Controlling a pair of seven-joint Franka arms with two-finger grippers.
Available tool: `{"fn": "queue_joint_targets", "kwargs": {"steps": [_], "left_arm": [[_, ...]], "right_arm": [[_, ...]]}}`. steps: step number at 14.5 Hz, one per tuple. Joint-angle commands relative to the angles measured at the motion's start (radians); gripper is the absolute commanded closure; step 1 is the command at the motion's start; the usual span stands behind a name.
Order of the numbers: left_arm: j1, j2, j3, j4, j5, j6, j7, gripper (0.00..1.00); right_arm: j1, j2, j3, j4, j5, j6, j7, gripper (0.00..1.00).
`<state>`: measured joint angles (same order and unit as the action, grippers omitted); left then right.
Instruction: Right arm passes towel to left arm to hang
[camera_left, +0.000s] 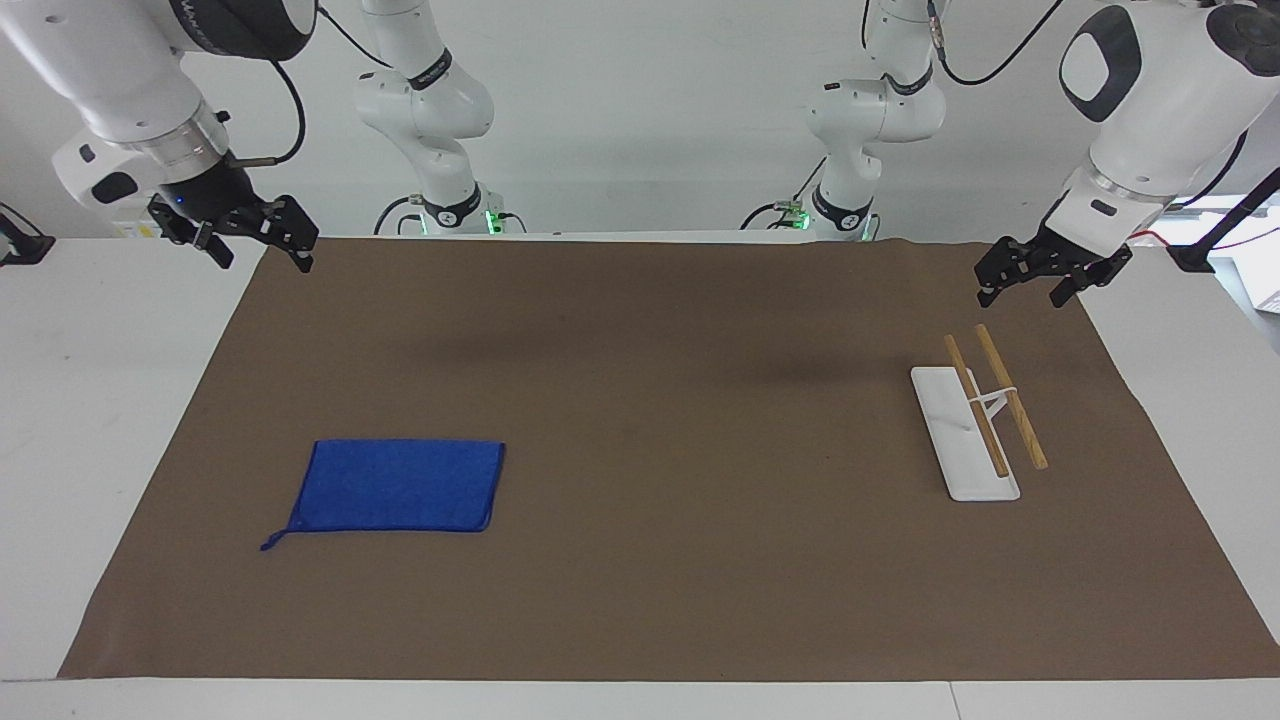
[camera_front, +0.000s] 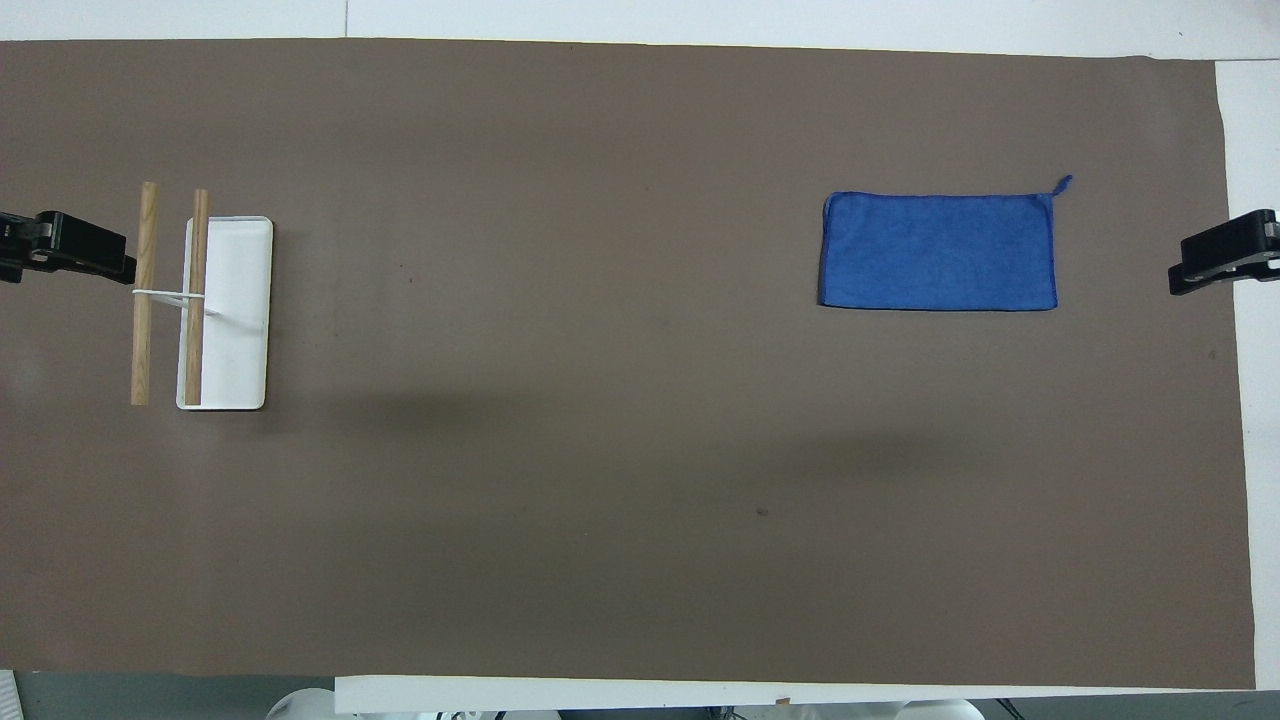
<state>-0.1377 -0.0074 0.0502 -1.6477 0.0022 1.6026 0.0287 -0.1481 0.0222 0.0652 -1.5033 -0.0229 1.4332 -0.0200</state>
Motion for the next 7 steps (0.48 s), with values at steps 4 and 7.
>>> {"fn": "queue_joint_targets", "kwargs": {"steps": [4, 7], "left_arm": [[0.003, 0.007, 0.003, 0.014, -0.004, -0.01, 0.017, 0.0], [0.003, 0.007, 0.003, 0.014, -0.004, -0.012, 0.017, 0.0]], "right_arm": [[-0.008, -0.018, 0.007, -0.024, 0.001, -0.004, -0.006, 0.0], [-0.004, -0.021, 0.008, -0.032, 0.001, -0.007, -0.012, 0.0]]}}
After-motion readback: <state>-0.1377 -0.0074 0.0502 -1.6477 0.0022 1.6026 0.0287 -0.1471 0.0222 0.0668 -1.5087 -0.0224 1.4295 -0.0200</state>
